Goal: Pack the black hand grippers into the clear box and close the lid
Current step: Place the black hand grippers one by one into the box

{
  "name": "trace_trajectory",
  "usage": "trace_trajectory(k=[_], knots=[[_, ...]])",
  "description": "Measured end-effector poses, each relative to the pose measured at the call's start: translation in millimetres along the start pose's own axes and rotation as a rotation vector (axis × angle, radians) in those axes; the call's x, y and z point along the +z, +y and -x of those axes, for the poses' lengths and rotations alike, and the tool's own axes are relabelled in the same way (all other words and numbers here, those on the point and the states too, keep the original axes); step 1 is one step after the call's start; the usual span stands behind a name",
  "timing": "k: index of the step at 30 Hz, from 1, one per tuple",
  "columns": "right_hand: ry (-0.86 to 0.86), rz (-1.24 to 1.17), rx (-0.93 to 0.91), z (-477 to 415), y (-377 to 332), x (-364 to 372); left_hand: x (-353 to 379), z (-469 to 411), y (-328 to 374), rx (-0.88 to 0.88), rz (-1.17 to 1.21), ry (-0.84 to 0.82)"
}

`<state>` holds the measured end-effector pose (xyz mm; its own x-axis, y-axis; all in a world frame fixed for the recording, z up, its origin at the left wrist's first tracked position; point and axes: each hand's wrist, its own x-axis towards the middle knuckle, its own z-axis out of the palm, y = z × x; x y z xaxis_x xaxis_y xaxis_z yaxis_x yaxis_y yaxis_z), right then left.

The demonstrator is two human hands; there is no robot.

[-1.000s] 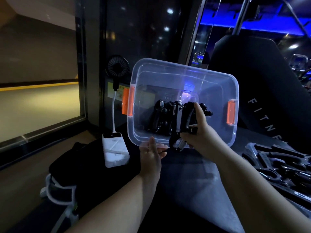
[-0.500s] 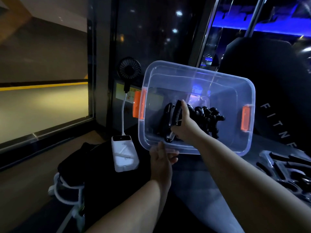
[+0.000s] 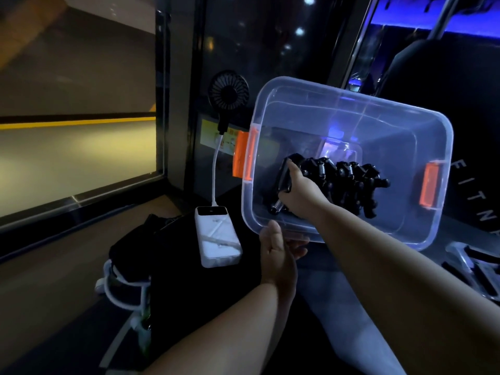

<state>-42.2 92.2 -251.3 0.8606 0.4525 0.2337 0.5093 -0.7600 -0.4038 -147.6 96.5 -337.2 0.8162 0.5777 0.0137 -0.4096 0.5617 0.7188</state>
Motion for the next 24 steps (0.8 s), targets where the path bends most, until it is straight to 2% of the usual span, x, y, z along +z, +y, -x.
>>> trace_trajectory(k=[5,12,18,22,24], knots=[[0.003,0.187,-0.005,-13,-1,1,0,2,1,0.017,0.009,-0.005],[0.1,0.466,-0.101,-26,-4,7,1,4,3,0.017,0.012,0.01],[0.176,0.456,-0.14,-33,6,14,0,2,1,0.03,0.008,0.015],[0.34,0.635,-0.231,-35,12,11,-1,1,0,0.031,-0.011,0.031],[0.337,0.677,-0.262,-36,18,8,-1,0,-1,0.022,-0.022,0.035]])
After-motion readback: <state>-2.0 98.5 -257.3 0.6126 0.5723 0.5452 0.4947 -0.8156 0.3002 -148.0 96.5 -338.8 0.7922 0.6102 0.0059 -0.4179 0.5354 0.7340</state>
